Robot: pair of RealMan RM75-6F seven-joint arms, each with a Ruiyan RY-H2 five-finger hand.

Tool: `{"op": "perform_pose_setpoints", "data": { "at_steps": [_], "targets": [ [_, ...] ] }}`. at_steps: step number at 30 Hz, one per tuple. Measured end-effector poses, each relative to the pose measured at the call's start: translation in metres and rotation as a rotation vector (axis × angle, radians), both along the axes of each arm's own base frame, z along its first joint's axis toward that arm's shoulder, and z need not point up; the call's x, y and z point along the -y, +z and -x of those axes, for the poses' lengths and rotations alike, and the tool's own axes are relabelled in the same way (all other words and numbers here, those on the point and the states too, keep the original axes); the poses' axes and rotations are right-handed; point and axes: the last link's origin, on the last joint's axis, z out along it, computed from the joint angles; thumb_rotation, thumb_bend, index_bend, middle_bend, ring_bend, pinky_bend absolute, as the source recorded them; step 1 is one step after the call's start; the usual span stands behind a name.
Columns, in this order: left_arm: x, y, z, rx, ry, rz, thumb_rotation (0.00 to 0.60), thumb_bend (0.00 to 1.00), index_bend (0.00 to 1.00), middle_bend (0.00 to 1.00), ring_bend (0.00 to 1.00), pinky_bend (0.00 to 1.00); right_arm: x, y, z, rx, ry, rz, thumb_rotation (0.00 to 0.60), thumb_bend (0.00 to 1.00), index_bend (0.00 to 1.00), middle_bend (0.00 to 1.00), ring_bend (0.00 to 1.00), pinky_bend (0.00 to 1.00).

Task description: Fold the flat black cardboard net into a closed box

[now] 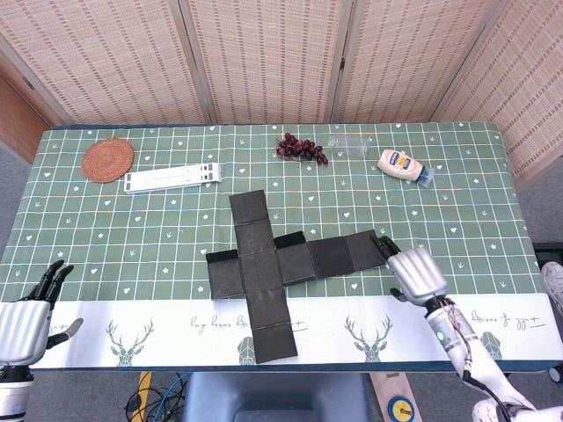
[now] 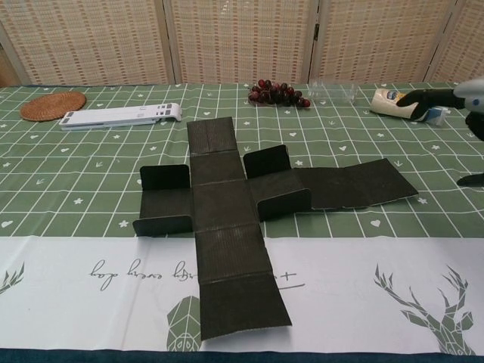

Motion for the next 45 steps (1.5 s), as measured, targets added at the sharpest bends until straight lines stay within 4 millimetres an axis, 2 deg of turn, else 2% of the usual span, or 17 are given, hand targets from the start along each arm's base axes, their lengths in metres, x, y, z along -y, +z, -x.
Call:
{"op": "perform_pose_setpoints", "data": {
  "at_steps": [11,17,26,45],
  "targets": [
    [-0.002,-0.003,0.006,0.002,0.005,0.01,0.6,0.13,0.14,0.12,0.36,0.67,0.048,-0.076,-0.041,-0.111,-0.041,-0.133,0.6,0.21,0.0,0.11,0.74,0.97],
    [-0.004,-0.003,0.01,0.006,0.008,0.009,0.6,0.13,0.14,0.12,0.36,0.67,0.067,-0.104,-0.058,-0.174,-0.049,-0.15,0.6,0.21,0.0,0.1,0.74,0.97],
    [-0.006,-0.004,0.015,0.011,0.016,0.011,0.6,0.13,0.14,0.12,0.36,0.67,0.078,-0.124,-0.071,-0.243,-0.055,-0.156,0.6,0.21,0.0,0.09,0.74,0.97],
    [-0.008,-0.006,0.021,0.015,0.022,0.017,0.6,0.13,0.14,0.12,0.36,0.67,0.086,-0.138,-0.08,-0.358,-0.051,-0.168,0.6,0.21,0.0,0.09,0.74,0.97]
  ]
}}
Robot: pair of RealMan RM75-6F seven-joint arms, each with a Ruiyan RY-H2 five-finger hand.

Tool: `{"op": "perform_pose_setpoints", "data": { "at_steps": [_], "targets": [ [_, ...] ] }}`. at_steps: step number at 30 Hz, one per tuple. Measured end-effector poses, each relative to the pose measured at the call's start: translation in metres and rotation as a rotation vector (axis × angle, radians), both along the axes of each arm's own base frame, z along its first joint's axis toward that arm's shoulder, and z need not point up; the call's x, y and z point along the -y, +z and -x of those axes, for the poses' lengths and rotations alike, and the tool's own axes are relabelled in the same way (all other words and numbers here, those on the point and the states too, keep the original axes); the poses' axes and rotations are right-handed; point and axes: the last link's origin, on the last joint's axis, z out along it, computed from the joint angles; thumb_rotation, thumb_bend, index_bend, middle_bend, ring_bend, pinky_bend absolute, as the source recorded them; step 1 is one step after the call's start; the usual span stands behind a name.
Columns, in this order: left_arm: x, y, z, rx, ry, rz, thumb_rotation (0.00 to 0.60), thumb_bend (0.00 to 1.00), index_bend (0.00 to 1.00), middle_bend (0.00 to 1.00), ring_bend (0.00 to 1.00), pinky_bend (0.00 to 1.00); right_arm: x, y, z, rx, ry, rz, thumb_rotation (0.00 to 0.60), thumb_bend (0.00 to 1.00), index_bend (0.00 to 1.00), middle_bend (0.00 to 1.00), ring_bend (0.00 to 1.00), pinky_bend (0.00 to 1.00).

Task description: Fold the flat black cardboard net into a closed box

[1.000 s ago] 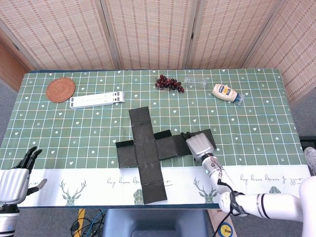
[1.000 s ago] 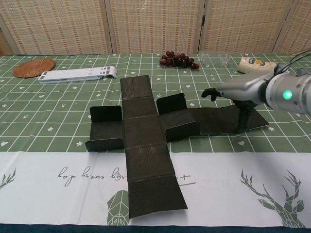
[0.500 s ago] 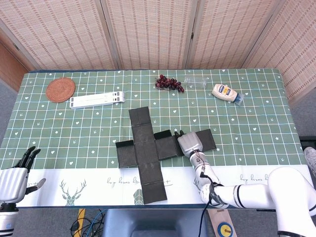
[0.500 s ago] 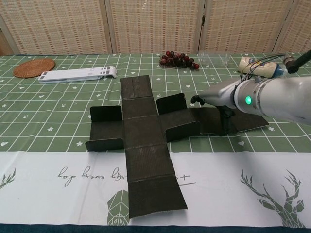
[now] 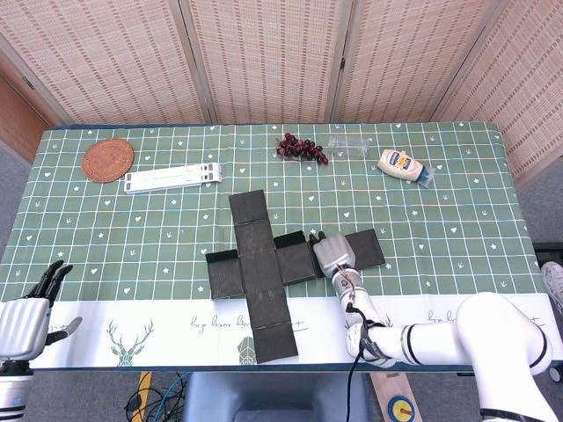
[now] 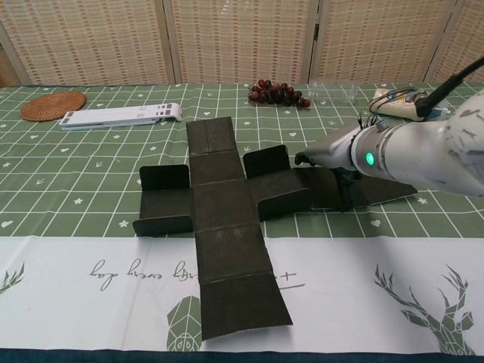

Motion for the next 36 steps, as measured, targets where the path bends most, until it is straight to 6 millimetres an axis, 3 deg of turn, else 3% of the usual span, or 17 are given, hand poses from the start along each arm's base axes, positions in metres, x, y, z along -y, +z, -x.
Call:
{"op": "perform_pose_setpoints", "data": {
  "at_steps": [12,17,19,23,27,31,36],
  "targets": [
    [0.001,-0.001,0.002,0.004,0.003,0.003,0.6,0.13,0.14,0.12,0.36,0.67,-0.003,-0.005,-0.001,-0.031,0.009,-0.011,0.6,0.22,0.0,0.1,0.74,0.97],
    [0.0,0.0,0.002,0.003,0.0,0.0,0.6,0.13,0.14,0.12,0.36,0.67,-0.003,-0.008,-0.004,-0.044,0.023,-0.012,0.6,0.25,0.0,0.14,0.74,0.97],
    [-0.001,0.0,0.002,0.001,-0.002,0.004,0.6,0.13,0.14,0.12,0.36,0.67,-0.003,-0.008,-0.004,-0.045,0.028,-0.01,0.6,0.28,0.03,0.18,0.75,0.97],
    [-0.009,-0.001,0.0,-0.002,-0.026,0.02,0.6,0.13,0.17,0.13,0.36,0.67,-0.002,-0.007,-0.007,-0.024,0.043,0.005,0.6,0.36,0.16,0.29,0.78,0.98],
    [-0.025,-0.006,-0.008,0.011,-0.086,0.044,0.6,0.13,0.27,0.18,0.37,0.67,-0.004,-0.004,-0.007,0.03,0.039,0.02,0.6,0.37,0.2,0.33,0.79,0.98],
    [-0.046,-0.018,-0.017,0.025,-0.151,0.091,0.6,0.13,0.37,0.31,0.48,0.71,-0.006,0.0,-0.004,0.103,0.011,0.029,0.6,0.37,0.22,0.34,0.8,0.99],
    [-0.077,-0.043,-0.026,0.026,-0.223,0.16,0.6,0.13,0.43,0.39,0.7,0.89,-0.01,0.004,0.0,0.172,-0.001,0.034,0.6,0.37,0.23,0.35,0.8,0.99]
  ]
}}
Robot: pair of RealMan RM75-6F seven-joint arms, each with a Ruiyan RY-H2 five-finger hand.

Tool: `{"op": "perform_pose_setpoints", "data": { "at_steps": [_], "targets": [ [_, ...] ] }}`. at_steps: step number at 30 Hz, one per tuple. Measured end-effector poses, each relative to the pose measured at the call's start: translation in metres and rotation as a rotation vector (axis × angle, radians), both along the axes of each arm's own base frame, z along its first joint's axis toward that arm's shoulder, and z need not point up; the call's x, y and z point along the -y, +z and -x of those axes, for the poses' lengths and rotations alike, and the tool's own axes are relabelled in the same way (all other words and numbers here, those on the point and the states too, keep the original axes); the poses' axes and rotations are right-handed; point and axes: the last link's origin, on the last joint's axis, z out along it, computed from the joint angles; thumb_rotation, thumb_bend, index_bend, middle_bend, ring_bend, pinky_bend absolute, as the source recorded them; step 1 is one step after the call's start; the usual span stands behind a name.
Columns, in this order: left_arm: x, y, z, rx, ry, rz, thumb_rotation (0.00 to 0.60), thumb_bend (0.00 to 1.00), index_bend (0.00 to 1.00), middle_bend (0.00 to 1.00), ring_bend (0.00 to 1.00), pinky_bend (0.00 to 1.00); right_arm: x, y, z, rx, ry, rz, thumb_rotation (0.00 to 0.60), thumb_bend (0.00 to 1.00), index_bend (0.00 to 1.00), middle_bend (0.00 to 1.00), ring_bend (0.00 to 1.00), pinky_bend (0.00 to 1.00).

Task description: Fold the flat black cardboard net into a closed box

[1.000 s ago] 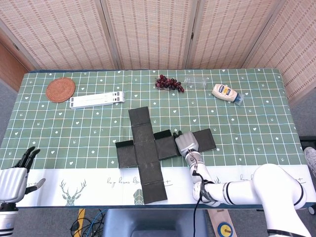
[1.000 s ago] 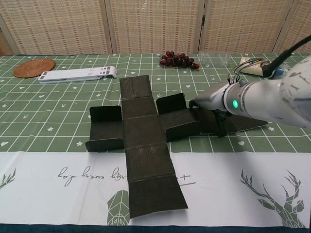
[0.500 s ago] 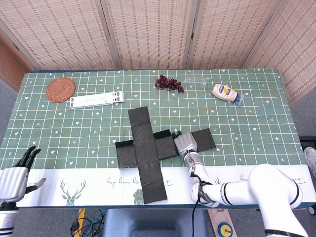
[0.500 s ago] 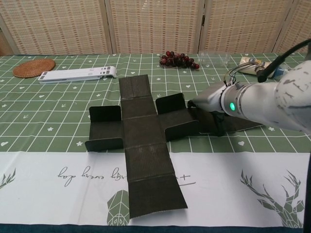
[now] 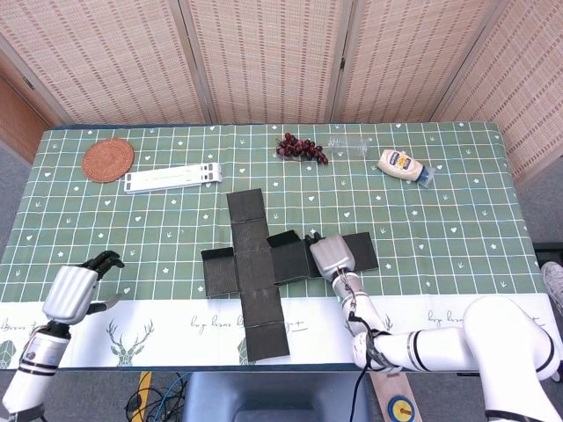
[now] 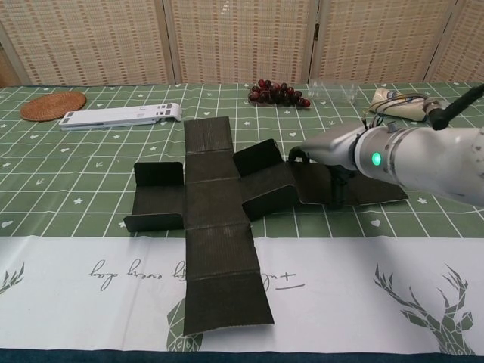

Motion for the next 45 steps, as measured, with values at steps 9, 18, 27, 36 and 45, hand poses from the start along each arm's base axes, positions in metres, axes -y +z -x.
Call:
{"op": "perform_pose_setpoints", "data": {
  "at_steps": [9,18,27,36,45],
  "targets": [
    [-0.045,-0.058,-0.02,-0.027,-0.064,0.116,0.6,0.13,0.19,0.22,0.76,0.97,-0.005,-0.003,0.006,0.015,0.025,0.011,0.6,0.37,0.24,0.36,0.81,0.99],
    [-0.062,-0.076,-0.022,-0.052,-0.018,0.112,0.6,0.13,0.08,0.14,0.74,0.97,-0.009,-0.004,0.005,0.041,0.141,0.064,0.6,0.37,0.26,0.37,0.81,0.99],
    [-0.069,-0.083,-0.021,-0.032,-0.006,0.088,0.6,0.13,0.08,0.14,0.73,0.97,-0.016,-0.003,0.011,0.092,0.173,0.092,0.6,0.37,0.26,0.37,0.81,0.99],
    [-0.076,-0.097,-0.029,0.012,-0.019,0.089,0.6,0.13,0.08,0.13,0.73,0.97,-0.019,-0.002,0.01,0.105,0.188,0.106,0.6,0.37,0.26,0.38,0.82,0.99],
    [-0.083,-0.116,-0.041,0.052,-0.035,0.107,0.6,0.13,0.08,0.13,0.72,0.97,-0.02,0.0,0.006,0.117,0.195,0.121,0.6,0.37,0.26,0.38,0.82,0.99]
  ]
}}
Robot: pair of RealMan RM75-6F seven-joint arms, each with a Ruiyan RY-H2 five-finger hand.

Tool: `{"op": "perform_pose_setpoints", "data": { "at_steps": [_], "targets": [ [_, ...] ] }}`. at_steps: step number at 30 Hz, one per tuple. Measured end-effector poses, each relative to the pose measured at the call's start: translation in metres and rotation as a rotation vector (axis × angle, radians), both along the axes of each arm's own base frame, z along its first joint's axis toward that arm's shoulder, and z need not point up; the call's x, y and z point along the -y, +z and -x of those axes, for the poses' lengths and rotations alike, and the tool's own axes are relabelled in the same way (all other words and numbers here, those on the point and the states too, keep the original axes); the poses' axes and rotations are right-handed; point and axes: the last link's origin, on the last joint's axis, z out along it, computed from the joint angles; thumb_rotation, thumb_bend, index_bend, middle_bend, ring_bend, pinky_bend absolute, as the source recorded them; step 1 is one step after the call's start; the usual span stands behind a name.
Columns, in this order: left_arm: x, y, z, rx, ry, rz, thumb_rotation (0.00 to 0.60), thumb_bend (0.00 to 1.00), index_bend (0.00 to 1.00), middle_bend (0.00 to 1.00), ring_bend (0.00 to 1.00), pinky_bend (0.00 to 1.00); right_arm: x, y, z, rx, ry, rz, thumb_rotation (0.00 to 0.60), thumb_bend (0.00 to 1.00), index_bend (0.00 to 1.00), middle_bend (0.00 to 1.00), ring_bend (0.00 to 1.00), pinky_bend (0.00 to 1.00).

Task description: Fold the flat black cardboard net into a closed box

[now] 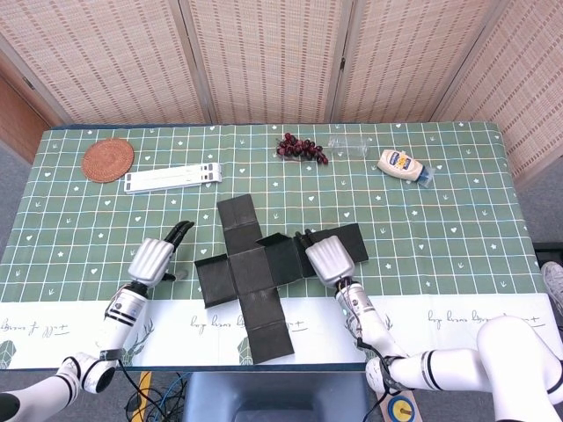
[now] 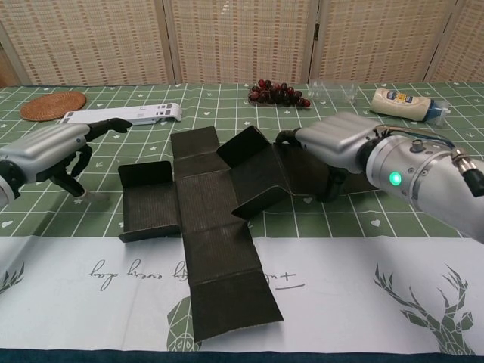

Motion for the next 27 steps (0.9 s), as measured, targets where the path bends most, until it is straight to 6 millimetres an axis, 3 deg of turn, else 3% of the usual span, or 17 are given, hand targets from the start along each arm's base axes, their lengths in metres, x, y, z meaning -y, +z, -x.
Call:
{"op": "perform_pose_setpoints", "data": {
  "at_steps": [15,27],
  "targets": [
    [0.002,-0.019,-0.017,0.096,-0.003,0.052,0.6,0.13,0.08,0.12,0.72,0.97,-0.001,-0.003,-0.001,-0.001,-0.009,0.007,0.6,0.37,0.26,0.38,0.82,0.99],
    [0.014,-0.014,-0.037,0.314,0.046,0.156,0.6,0.13,0.08,0.12,0.69,0.97,0.003,-0.005,-0.007,0.004,-0.052,-0.018,0.6,0.37,0.27,0.39,0.82,0.99]
  ]
}}
